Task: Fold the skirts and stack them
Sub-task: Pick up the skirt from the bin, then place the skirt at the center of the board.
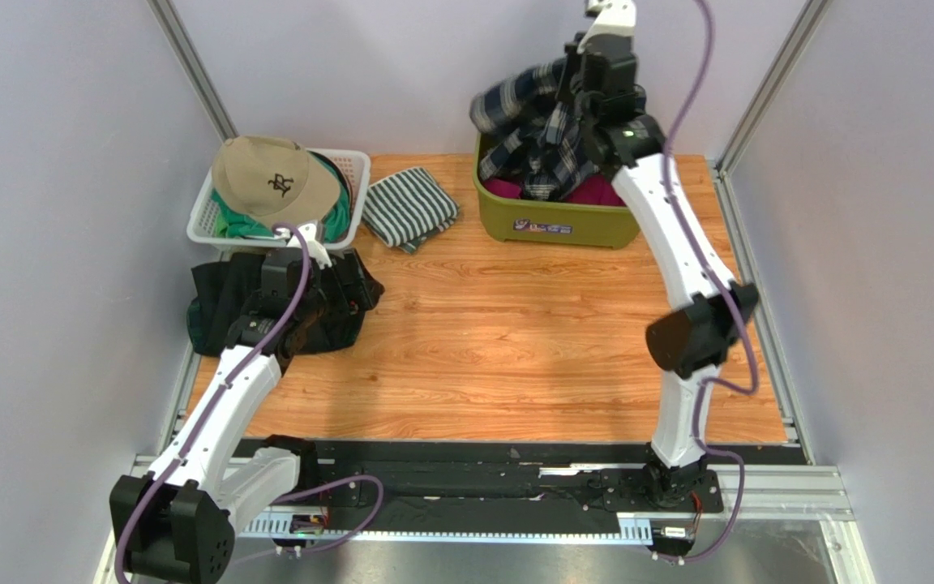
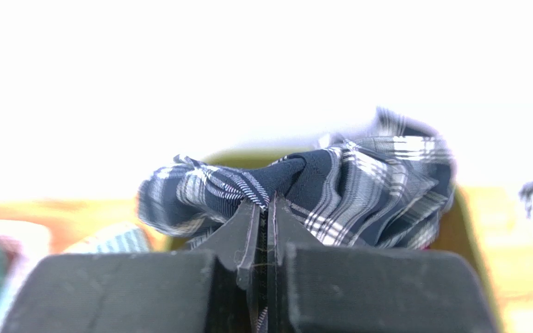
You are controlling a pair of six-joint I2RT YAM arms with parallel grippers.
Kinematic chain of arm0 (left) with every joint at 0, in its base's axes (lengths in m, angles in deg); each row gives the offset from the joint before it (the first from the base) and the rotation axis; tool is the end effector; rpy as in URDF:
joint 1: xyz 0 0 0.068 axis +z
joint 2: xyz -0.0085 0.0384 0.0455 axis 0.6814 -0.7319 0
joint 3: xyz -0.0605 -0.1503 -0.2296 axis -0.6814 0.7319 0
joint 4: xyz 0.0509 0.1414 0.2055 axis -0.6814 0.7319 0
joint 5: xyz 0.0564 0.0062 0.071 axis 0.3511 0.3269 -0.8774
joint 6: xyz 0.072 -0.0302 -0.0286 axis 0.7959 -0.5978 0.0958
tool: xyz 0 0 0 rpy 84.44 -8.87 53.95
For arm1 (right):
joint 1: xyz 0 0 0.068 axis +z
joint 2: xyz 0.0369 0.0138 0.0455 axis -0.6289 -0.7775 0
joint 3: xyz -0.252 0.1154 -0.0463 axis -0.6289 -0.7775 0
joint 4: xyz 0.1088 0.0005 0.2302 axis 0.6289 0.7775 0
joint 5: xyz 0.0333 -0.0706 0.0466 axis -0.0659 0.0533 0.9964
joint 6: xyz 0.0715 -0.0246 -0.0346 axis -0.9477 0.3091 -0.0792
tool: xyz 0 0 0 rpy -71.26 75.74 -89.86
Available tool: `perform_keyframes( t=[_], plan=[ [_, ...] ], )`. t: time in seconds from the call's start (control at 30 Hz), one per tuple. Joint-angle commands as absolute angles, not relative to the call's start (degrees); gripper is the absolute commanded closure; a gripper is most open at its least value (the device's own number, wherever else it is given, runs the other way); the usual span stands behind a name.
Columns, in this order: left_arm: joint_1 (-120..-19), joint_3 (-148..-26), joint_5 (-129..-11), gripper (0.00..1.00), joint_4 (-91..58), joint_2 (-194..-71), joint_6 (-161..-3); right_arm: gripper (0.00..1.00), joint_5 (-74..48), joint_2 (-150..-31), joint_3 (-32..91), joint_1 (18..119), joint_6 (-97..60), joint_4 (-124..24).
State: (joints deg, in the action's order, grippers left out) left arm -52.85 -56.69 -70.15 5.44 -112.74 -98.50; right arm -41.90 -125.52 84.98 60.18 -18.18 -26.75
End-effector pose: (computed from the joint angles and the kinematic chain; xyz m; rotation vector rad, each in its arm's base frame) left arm 0.2272 -0.0503 0.2624 -0.2535 2.1708 -0.5348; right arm 0.4681 0.1537 0.4571 0.0484 1.7157 0.0397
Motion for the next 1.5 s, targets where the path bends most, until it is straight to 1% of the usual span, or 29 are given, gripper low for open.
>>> perform_keyframes(
  t=[0.0,0.07,0.17,0.3,0.43,0.53,0.6,0.63,0.73,0.83,0.87,0.93,1.0,1.03,1.1,1.17,1.27,1.3,1.4,1.47],
  plan=[
    [-52.98,-56.02,-66.36,0.01,2.04,-110.70,-98.68,1.00,-35.71,-109.81,84.92,64.62,-15.50,-35.49],
    [-52.98,-55.59,-66.01,0.01,1.78,-110.26,-99.03,1.00,-33.67,-104.89,83.96,66.12,-16.19,-35.23],
    [-52.98,-54.97,-65.48,0.01,1.16,-109.82,-99.29,1.00,-32.89,-99.98,84.04,71.47,-15.58,-34.62],
    [-52.98,-55.14,-64.60,0.01,1.33,-109.46,-99.38,1.00,-26.48,-95.31,83.34,75.35,-19.70,-33.03],
    [-52.98,-55.06,-64.16,0.01,1.51,-108.24,-99.47,1.00,-21.63,-94.06,84.38,76.41,-24.35,-31.99],
    [-52.98,-54.79,-64.51,0.01,1.68,-107.09,-99.47,1.00,-14.88,-94.77,86.14,76.59,-27.70,-29.61],
    [-52.98,-54.70,-64.95,0.01,1.86,-106.56,-99.64,1.00,-12.77,-93.72,84.22,76.59,-28.68,-29.25],
    [-52.98,-54.62,-65.47,0.01,2.12,-106.30,-99.73,1.00,-12.23,-93.02,80.91,76.59,-28.33,-29.25],
    [-52.98,-54.70,-66.62,0.01,2.65,-106.12,-99.82,1.00,-14.24,-89.78,73.78,76.59,-26.67,-30.13],
    [-52.98,-54.79,-67.14,0.01,2.65,-106.47,-100.17,1.00,-16.35,-86.96,63.94,76.59,-22.62,-28.46],
    [-52.98,-54.96,-67.15,0.01,2.91,-106.82,-100.35,1.00,-17.05,-86.25,58.17,76.50,-21.31,-28.20],
    [-52.98,-55.14,-67.58,0.01,3.18,-107.18,-100.44,1.00,-18.28,-85.37,52.86,76.50,-20.42,-27.23],
    [-52.98,-55.67,-68.29,0.01,4.14,-107.79,-100.52,1.00,-20.13,-84.66,44.36,76.50,-22.51,-27.15],
    [-52.98,-55.93,-68.46,0.01,4.58,-108.14,-100.52,1.00,-23.01,-84.92,41.35,76.50,-24.09,-26.97],
    [-52.98,-56.11,-68.38,0.01,5.46,-108.58,-100.70,1.00,-25.32,-86.67,35.47,76.59,-30.75,-26.09],
    [-52.98,-56.02,-68.03,0.01,6.16,-109.11,-101.83,1.00,-25.41,-88.34,33.16,76.50,-32.97,-25.65],
    [-52.98,-54.62,-66.80,0.01,7.22,-110.07,-104.12,0.99,-30.58,-92.65,30.78,76.33,-36.05,-24.86],
    [-52.98,-54.18,-65.84,0.01,7.48,-110.43,-104.56,0.99,-34.16,-94.84,31.04,76.15,-36.93,-23.38],
    [-52.98,-50.67,-62.24,0.01,6.35,-110.25,-106.93,0.98,-36.47,-100.19,33.23,74.40,-37.73,-21.44],
    [-53.24,-47.59,-60.74,0.01,4.77,-109.29,-108.95,0.95,-36.23,-102.75,35.78,72.47,-38.61,-20.64]
  ],
)
